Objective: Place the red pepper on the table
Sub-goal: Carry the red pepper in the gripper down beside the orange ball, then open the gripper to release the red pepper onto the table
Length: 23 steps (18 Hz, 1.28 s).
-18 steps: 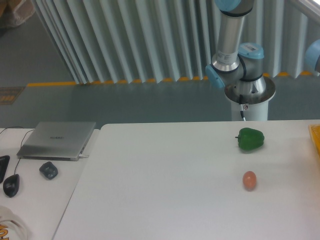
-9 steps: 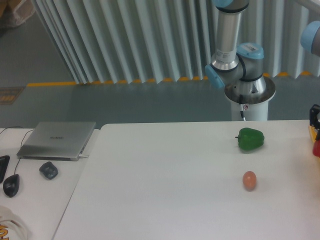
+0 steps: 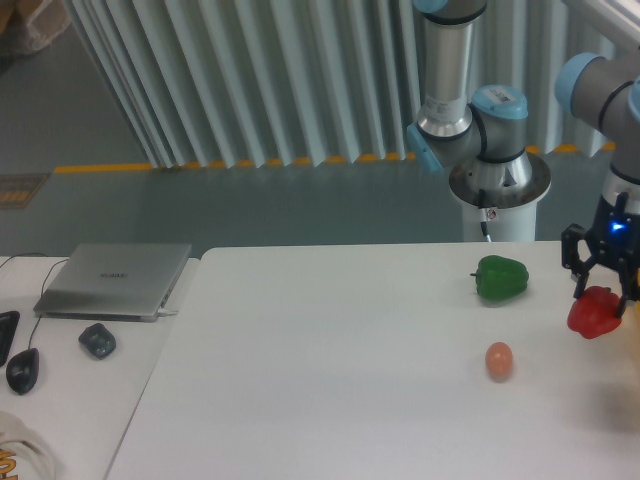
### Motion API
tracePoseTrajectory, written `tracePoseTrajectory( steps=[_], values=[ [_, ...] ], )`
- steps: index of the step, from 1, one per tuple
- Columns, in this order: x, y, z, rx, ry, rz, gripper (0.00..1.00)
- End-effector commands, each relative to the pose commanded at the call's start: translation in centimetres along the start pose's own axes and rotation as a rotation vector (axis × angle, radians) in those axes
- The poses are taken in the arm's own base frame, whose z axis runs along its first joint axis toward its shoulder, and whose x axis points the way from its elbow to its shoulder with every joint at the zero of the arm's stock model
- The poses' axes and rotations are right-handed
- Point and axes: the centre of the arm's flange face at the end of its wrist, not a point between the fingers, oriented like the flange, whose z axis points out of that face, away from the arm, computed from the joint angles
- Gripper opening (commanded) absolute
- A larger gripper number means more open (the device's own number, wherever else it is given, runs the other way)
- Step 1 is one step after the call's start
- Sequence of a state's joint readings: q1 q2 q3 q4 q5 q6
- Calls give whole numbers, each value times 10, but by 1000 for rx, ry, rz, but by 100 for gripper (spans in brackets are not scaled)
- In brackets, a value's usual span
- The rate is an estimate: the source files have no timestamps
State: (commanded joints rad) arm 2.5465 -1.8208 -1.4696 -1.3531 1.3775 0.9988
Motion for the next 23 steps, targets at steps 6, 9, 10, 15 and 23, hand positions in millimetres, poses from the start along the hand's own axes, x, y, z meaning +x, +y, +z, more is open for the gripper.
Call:
tracePoseTrajectory(
  steps=[6, 9, 10, 15, 23],
  values=[
    [45, -33, 51, -154, -76, 21, 55],
    [55, -49, 64, -135, -109, -28, 55],
    [59, -56, 70, -134, -138, -39, 55],
    [77, -81, 108, -203, -212, -58, 55],
    [73, -104, 122, -119, -328, -286, 55]
  ],
)
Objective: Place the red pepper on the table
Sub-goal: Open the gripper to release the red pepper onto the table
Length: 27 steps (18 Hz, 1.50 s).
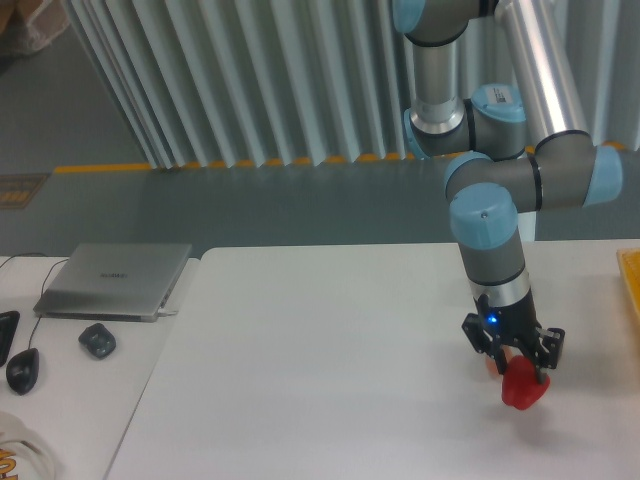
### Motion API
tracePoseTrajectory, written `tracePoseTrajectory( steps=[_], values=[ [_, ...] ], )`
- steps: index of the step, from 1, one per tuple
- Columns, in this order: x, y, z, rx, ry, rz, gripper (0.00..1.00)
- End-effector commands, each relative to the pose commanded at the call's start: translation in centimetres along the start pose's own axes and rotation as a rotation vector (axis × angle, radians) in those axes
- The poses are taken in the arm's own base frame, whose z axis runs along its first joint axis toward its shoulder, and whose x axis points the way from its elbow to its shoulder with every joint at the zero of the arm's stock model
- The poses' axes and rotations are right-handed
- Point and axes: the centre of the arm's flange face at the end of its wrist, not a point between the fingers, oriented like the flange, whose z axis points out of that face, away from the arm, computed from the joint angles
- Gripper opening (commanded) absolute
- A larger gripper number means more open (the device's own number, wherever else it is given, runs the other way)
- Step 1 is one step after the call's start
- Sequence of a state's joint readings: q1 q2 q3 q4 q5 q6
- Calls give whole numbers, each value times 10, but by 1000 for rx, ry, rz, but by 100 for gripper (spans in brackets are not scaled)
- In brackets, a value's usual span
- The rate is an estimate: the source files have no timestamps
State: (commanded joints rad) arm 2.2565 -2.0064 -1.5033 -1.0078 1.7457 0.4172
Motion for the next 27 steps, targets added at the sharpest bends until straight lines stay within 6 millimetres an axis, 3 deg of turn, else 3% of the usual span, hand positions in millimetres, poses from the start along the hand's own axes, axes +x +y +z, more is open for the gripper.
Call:
tracePoseTrajectory(
  steps=[2, 3, 7, 8, 9, 20, 27],
  values=[
    [1, 0, 9, -20, -8, 23, 55],
    [15, -3, 13, -40, -34, 58, 55],
    [18, -1, 15, -51, -43, 64, 59],
    [18, -1, 15, -50, -42, 66, 73],
    [18, -1, 15, -51, -43, 69, 100],
    [13, 0, 7, -43, -47, 93, 100],
    [6, 26, -15, -160, 37, 522, 100]
  ],
)
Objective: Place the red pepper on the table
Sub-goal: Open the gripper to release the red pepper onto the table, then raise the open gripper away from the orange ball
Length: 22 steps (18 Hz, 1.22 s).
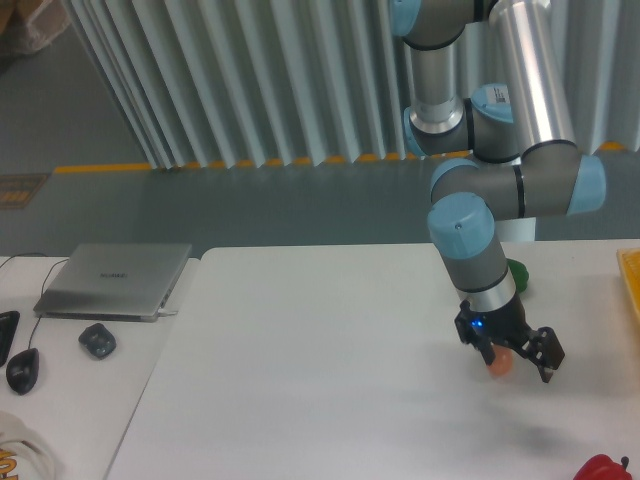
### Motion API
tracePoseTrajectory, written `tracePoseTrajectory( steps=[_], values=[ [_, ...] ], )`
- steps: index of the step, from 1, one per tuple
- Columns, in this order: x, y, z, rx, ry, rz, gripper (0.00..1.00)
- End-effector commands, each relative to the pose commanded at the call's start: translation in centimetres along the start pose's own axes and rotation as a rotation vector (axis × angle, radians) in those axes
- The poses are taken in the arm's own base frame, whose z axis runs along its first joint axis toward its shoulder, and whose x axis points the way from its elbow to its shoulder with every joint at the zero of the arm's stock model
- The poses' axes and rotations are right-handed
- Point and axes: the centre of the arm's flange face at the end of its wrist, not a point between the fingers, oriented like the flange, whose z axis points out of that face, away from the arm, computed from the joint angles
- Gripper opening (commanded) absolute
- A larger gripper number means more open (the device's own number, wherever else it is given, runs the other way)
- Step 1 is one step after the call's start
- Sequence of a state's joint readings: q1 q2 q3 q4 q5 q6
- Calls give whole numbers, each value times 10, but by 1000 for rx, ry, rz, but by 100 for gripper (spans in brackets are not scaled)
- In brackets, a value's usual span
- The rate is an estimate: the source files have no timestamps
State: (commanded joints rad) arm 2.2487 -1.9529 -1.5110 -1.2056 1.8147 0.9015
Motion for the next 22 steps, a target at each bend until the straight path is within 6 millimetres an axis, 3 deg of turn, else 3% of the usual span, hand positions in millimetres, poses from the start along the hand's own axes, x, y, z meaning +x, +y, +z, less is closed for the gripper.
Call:
tracePoseTrajectory(
  steps=[5, 12, 15, 18, 22],
  values=[
    [-7, 23, -11, -4, 17, 94, 100],
    [-10, 39, -29, 37, 63, 201, 100],
    [0, 35, -38, 76, 89, 221, 100],
    [21, 18, -42, 153, 136, 253, 100],
    [36, 13, -61, 246, 176, 268, 100]
  ],
)
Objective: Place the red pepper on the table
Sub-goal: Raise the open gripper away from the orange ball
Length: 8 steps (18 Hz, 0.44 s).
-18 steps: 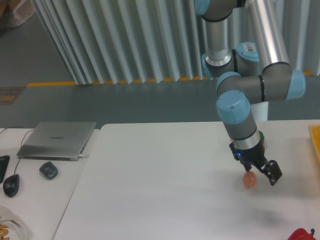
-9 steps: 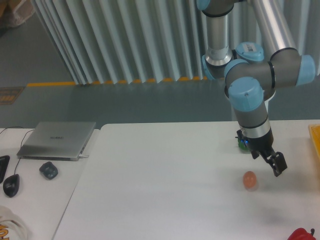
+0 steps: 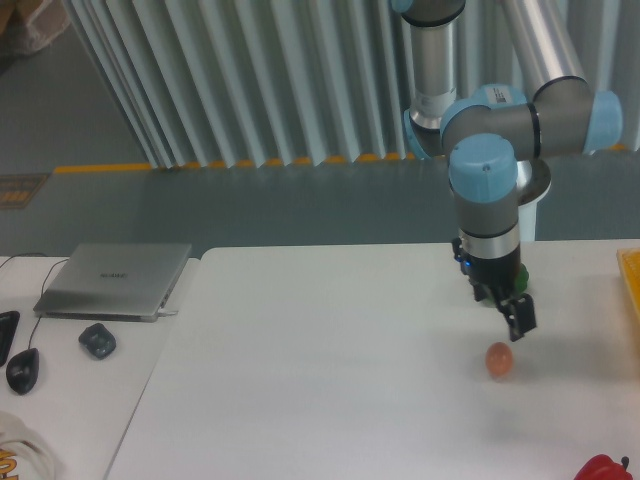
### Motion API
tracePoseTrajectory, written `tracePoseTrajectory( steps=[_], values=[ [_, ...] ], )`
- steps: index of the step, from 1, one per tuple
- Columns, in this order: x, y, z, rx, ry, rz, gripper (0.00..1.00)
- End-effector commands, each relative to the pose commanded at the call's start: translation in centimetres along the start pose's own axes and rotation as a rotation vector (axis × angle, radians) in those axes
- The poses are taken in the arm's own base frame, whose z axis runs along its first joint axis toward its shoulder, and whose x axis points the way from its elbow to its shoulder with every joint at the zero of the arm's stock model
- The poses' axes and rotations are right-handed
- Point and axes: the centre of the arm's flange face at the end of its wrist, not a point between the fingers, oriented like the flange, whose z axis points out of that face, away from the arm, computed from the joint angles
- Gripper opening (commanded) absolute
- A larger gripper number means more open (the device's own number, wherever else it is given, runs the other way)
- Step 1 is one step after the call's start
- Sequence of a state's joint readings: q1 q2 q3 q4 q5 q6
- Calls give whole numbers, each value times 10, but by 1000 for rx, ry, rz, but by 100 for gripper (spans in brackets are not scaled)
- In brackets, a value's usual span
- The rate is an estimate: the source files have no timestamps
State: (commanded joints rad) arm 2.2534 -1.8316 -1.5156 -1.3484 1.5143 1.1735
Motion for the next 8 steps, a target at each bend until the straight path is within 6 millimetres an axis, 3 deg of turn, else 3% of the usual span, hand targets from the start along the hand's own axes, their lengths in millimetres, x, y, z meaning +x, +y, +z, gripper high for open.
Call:
tracePoseTrajectory(
  steps=[8],
  values=[
    [2, 3, -7, 21, -2, -10, 100]
  ],
)
